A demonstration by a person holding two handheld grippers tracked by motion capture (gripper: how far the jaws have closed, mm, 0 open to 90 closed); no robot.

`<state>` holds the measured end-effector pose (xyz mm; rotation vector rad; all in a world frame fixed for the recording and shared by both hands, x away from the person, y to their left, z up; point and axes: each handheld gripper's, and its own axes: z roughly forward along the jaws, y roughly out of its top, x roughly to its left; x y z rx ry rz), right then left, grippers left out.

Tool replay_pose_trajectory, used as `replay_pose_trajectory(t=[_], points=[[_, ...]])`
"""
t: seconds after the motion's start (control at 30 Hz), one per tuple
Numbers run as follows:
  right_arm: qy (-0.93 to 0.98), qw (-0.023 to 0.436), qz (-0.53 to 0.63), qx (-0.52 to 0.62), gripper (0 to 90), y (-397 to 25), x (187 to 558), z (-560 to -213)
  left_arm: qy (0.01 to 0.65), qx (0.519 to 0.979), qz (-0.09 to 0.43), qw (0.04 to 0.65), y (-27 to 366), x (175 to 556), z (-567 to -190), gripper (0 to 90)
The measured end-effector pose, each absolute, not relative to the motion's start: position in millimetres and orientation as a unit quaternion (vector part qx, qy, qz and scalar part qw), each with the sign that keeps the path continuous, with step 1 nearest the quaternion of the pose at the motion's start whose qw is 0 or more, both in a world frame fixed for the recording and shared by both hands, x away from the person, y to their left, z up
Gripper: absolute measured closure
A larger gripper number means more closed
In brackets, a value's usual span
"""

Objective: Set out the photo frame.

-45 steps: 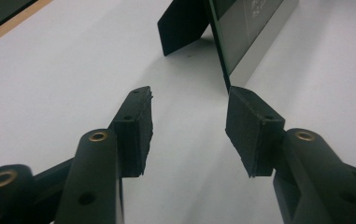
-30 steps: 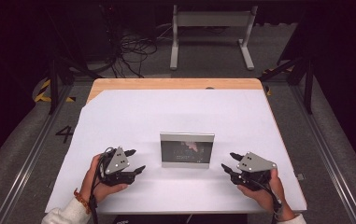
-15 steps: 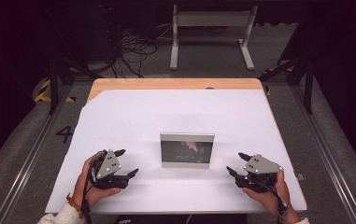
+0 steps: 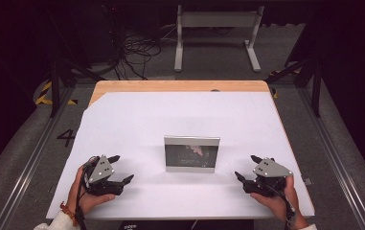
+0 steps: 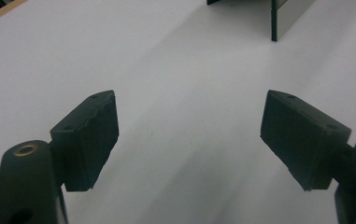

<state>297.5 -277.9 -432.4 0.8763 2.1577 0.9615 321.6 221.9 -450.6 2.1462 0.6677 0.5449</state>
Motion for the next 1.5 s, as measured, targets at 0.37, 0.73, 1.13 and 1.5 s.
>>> replay_pose_trajectory(t=[0.37,0.73,1.13,1.5], points=[[0.816,0.291,0.363,0.342,17.6,-280.4,302.5,-444.0,0.289,0.841,0.201,0.411,228.0,323.7,-456.7,18.5],[0.813,0.297,0.369,0.338,17.2,-277.2,301.2,-441.2,0.291,0.835,0.208,0.418,229.0,320.7,-453.2,17.9],[0.810,0.303,0.371,0.339,17.2,-277.1,298.8,-439.4,0.294,0.831,0.214,0.421,228.0,321.7,-452.3,15.5],[0.810,0.302,0.369,0.340,16.7,-278.7,298.9,-440.1,0.291,0.834,0.213,0.417,225.5,323.0,-453.0,14.7]])
